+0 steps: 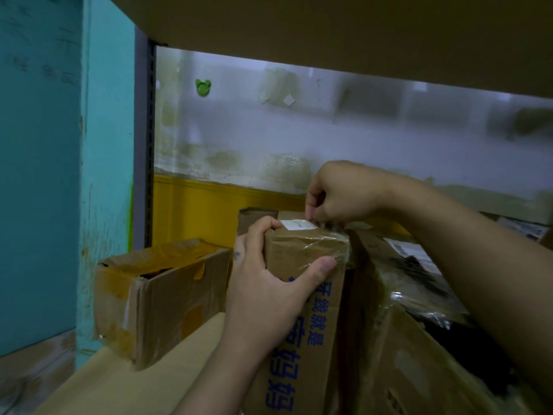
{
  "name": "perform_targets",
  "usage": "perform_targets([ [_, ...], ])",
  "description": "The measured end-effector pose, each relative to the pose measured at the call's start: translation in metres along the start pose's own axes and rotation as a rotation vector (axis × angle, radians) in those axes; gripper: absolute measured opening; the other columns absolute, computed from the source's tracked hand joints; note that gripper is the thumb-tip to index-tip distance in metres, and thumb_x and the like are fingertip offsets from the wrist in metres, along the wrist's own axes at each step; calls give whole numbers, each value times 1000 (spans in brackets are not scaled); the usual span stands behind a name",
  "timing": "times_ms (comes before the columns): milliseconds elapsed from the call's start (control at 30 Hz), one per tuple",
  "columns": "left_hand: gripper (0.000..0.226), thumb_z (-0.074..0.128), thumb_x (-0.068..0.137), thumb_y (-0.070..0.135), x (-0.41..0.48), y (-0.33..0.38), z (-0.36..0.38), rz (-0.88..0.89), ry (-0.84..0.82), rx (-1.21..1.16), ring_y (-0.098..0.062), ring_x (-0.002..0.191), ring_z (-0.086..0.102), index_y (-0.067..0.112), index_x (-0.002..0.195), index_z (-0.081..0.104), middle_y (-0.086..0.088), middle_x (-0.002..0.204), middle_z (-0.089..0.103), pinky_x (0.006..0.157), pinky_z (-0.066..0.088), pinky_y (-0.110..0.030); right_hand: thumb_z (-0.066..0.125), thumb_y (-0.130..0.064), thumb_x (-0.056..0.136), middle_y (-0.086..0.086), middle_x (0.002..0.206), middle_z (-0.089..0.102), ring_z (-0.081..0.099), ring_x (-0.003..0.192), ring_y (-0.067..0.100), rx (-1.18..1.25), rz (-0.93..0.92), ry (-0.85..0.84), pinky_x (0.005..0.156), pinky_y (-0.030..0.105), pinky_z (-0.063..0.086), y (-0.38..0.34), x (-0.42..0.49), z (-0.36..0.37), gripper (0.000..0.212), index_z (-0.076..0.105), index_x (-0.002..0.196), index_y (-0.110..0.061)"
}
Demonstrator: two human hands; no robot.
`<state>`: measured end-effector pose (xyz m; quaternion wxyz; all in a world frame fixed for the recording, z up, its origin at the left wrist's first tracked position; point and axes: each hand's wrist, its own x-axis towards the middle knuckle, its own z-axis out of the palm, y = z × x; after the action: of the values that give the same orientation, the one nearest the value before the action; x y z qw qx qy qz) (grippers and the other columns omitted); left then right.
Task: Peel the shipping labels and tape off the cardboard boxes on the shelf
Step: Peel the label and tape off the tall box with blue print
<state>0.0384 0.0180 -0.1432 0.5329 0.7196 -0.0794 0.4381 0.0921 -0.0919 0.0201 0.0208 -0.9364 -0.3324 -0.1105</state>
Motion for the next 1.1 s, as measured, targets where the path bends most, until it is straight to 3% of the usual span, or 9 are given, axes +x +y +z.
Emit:
perform_targets([
  [200,73,59,49,84,-1,2,0,-6,6,18,18,103,43,54,113,39,23,115,44,71,36,-5,62,-8,83,-21,49,59,68,62,11,-78,-28,27,64,24,56,-5,-4,0,16,76,82,-16],
  [333,73,58,48,85,-2,2,0,-8,5,19,17,103,43,56,112,37,22,115,44,72,35,-9,60,-8,85,-14,63,63,67,65,12,-103,-22,15,65,26,55,-9,-5,-2,16,75,86,-13],
  [467,71,58,48,86,0,0,1,-5,6,16,17,101,44,58,110,36,23,113,44,70,35,-9,52,-7,85,12,85,71,66,81,26,-98,8,-37,68,34,53,-7,-1,4,21,70,93,-1],
  [600,73,58,48,86,2,-3,2,-6,15,12,18,103,42,56,111,38,22,115,44,72,35,-9,49,-1,86,7,85,70,66,78,23,26,37,-35,65,31,54,-2,-1,7,22,69,93,-8],
  [800,73,59,49,85,0,-1,1,-5,11,7,17,101,44,54,112,39,21,114,44,71,37,-10,59,-4,88,13,84,74,71,79,30,71,-1,4,72,41,60,-1,-6,4,16,74,87,-11],
  [900,73,59,48,86,1,0,0,-13,8,6,15,99,45,55,111,39,20,113,43,71,39,-12,56,-4,88,5,79,73,70,72,21,7,4,18,70,37,60,-5,-5,3,21,74,86,-12],
  [1000,74,59,48,87,1,-1,0,-15,5,25,12,98,47,55,112,39,20,114,43,74,43,-16,55,-7,90,-18,64,61,60,56,-6,-91,-7,44,61,20,53,-8,-4,2,20,74,89,-13],
  [1100,74,58,47,88,0,0,0,-16,3,46,11,97,47,57,111,37,22,112,41,74,44,-18,53,-11,91,-8,71,67,63,65,2,-170,-8,23,66,27,54,-11,-6,4,21,74,92,-7],
])
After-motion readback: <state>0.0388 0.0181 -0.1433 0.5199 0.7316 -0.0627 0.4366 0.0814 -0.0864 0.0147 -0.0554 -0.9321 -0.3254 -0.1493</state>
